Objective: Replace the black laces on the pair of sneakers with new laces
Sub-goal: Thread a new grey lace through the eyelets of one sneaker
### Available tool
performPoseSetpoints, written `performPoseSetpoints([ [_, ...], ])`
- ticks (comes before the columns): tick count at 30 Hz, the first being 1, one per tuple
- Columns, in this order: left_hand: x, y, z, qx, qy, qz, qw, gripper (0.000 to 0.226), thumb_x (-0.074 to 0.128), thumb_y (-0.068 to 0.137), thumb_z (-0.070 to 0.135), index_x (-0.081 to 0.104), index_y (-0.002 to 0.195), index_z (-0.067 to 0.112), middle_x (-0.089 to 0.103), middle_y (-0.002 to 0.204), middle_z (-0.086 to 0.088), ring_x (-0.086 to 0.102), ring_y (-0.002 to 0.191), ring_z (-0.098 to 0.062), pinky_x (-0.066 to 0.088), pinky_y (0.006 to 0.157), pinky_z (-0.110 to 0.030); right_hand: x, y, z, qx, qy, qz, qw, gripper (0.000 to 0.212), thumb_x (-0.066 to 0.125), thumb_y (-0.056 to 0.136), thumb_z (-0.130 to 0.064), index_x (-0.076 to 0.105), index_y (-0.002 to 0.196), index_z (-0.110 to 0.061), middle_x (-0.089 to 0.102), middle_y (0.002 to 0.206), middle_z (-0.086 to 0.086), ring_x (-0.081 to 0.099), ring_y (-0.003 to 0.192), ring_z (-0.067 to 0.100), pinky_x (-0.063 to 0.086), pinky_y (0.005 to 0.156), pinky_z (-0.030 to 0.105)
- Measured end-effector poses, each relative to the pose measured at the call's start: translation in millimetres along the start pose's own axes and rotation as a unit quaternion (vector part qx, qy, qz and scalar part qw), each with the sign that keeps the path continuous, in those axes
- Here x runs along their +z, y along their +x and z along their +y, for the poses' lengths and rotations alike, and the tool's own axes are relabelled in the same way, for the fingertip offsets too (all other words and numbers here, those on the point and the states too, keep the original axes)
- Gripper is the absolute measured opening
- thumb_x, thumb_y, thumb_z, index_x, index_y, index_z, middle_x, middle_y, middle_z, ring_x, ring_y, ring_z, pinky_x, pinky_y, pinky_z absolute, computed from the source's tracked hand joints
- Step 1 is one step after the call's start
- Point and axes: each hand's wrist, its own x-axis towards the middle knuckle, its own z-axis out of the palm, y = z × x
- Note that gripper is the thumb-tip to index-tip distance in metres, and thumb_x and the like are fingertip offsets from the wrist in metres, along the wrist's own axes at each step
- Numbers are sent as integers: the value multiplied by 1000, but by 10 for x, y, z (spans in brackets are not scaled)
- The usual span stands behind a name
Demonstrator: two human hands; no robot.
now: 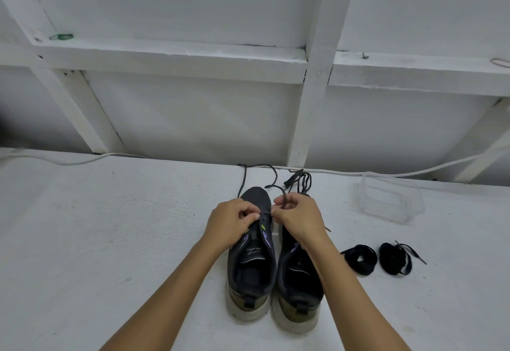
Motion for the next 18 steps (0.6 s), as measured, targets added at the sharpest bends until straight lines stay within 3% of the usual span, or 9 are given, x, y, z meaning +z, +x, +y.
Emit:
performPoseSetpoints([
  [7, 16, 0, -13, -4, -10, 3, 1000, 10, 71, 88, 31, 77, 94, 35, 70, 91, 16, 62, 82, -3, 53, 80, -31, 28, -38, -44, -51, -93, 48, 993, 8, 70, 86, -18, 70, 86, -26, 70, 73, -4, 59, 61, 4, 38, 56, 12],
  [13, 35, -5, -15, -6, -19, 14, 1000, 10, 72, 87, 30, 78, 94, 34, 70, 92, 16, 63, 83, -4, 54, 82, -33, 47, -24, -64, -78, -136, 36, 987, 8, 72, 87, -18, 72, 91, -25, 70, 76, -6, 62, 70, 5, 37, 58, 6],
  [18, 52, 2, -14, -5, -15, 18, 1000, 9, 73, 87, 32, 78, 93, 36, 70, 93, 17, 63, 85, -3, 53, 81, -31, 69, -29, -70, -101, -116, 3, 988, 14, 72, 84, -11, 72, 91, -23, 74, 79, -7, 66, 71, 3, 45, 67, 10],
])
